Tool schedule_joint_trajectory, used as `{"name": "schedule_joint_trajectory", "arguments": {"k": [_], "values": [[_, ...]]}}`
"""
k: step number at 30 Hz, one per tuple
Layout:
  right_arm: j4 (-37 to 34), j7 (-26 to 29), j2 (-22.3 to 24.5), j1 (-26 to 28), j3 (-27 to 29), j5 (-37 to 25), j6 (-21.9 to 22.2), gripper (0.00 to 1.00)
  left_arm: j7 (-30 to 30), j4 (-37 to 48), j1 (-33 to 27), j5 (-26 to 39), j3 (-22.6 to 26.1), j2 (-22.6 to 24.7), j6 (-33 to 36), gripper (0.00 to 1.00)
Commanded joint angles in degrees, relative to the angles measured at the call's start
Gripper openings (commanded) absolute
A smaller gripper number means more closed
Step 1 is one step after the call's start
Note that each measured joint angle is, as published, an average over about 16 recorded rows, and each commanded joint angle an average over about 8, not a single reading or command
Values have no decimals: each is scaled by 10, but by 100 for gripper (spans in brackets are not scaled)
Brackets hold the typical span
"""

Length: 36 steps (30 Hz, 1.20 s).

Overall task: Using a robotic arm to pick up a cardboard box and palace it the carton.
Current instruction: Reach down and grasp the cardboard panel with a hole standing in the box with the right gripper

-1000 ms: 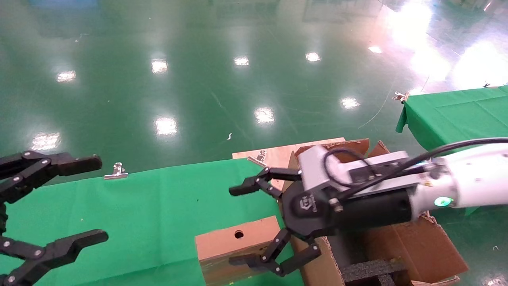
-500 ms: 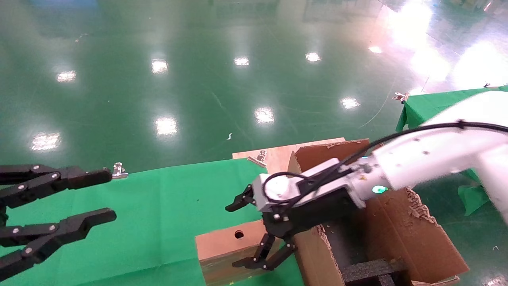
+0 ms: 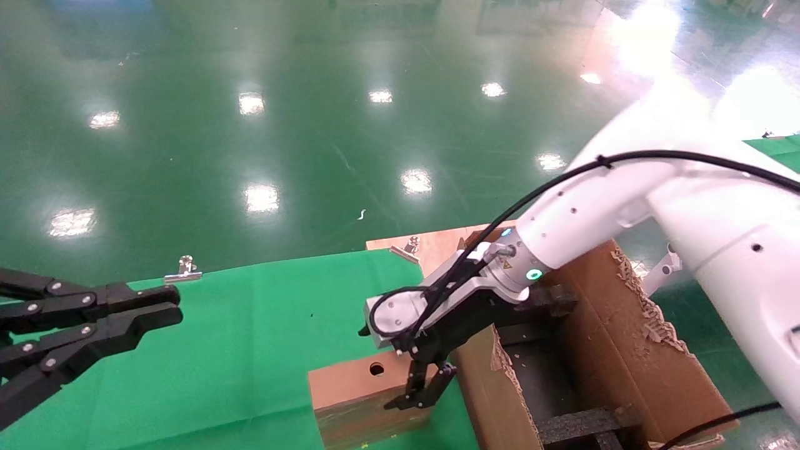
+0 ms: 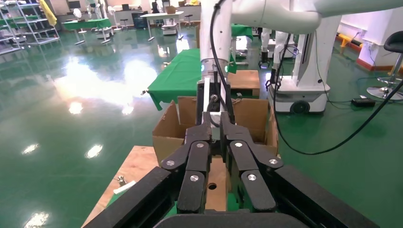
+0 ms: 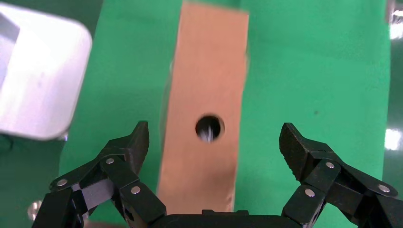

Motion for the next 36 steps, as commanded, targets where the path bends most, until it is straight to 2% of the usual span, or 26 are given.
{"name": "schedule_joint_trajectory", "arguments": {"k": [1,3,4,7,9,11,12,15,17,36], "values": [[-7,-8,-11,14,-17,-15,-1,100,0,0,0,0,0,0,0,0],[-12,-13,-16,21,-31,-19,-1,100,0,0,0,0,0,0,0,1],[-13,-15,-18,24,-37,-20,-1,100,0,0,0,0,0,0,0,8],[-19,-20,-23,29,-54,-18,-1,100,0,0,0,0,0,0,0,45],[-22,-22,-24,31,-62,-15,-1,84,0,0,0,0,0,0,0,70],[-26,-24,-25,33,-70,-11,-1,59,0,0,0,0,0,0,0,94],[-28,-24,-26,34,-73,-9,-2,46,0,0,0,0,0,0,0,100],[-32,-25,-27,36,-78,-6,-1,9,0,0,0,0,0,0,0,100],[-34,-25,-27,37,-80,-4,-1,0,0,0,0,0,0,0,0,100],[-29,-25,-25,33,-73,-6,-2,0,0,0,0,0,0,0,0,100]]}}
